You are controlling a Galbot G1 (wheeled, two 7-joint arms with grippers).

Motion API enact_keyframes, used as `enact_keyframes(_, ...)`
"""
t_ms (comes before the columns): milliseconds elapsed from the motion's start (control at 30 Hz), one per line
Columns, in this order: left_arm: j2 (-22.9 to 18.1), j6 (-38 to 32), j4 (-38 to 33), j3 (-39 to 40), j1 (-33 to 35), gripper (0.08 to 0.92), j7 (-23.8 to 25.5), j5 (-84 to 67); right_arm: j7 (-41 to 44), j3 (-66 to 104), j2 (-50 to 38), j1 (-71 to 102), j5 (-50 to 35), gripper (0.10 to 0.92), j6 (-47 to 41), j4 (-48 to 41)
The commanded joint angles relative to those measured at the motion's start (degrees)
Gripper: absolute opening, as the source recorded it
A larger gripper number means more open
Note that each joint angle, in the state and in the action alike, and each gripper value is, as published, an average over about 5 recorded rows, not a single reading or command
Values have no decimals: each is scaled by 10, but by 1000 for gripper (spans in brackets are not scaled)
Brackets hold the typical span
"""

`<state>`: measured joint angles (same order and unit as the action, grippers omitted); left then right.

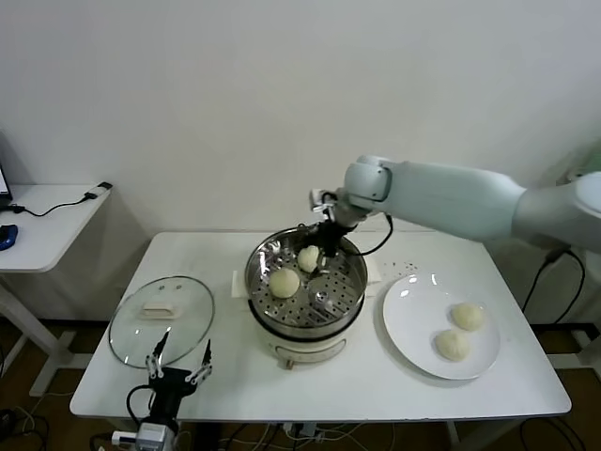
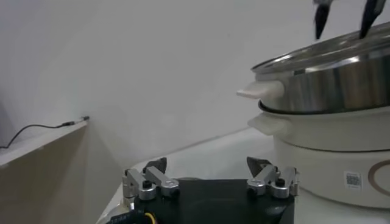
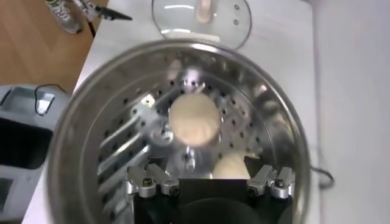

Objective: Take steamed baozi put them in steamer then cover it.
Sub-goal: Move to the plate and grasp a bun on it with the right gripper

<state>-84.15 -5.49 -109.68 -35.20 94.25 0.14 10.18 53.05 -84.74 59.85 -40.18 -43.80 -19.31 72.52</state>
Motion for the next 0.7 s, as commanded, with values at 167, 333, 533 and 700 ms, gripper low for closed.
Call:
enact_keyframes(167, 1, 3, -2, -2, -3, 823, 0, 1, 49, 2, -276, -30, 118, 823, 19, 148)
enact_keyframes(333, -2, 6, -5, -4, -3, 823, 0, 5, 52, 82, -339, 106, 219, 823, 21, 162)
enact_keyframes(533, -9, 8, -9, -5, -2, 823, 1, 12, 60, 178, -369, 250, 321, 823, 33, 133)
enact_keyframes(700, -14, 8, -7, -6, -2, 823, 1, 16, 63, 248, -373, 354, 367, 823, 44, 88)
